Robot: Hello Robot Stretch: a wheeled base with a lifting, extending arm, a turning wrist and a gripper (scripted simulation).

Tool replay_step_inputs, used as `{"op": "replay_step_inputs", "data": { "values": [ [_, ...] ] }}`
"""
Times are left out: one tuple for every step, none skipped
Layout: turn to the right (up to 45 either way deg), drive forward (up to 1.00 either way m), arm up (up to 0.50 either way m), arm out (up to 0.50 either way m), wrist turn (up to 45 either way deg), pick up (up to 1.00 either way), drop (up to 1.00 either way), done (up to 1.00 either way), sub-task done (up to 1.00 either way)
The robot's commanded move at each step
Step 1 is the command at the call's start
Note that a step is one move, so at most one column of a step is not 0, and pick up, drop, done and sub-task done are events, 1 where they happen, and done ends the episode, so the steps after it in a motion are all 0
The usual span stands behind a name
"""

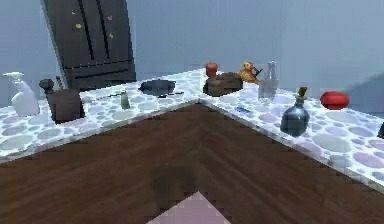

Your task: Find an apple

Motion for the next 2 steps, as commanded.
{"op": "replay_step_inputs", "data": {
  "values": [
    [0.0,0.75,0.0,0.0,0.0,0.0,0.0,0.0,0.0],
    [0.0,0.0,0.0,0.0,0.0,0.0,0.0,1.0,0.0]
  ]
}}
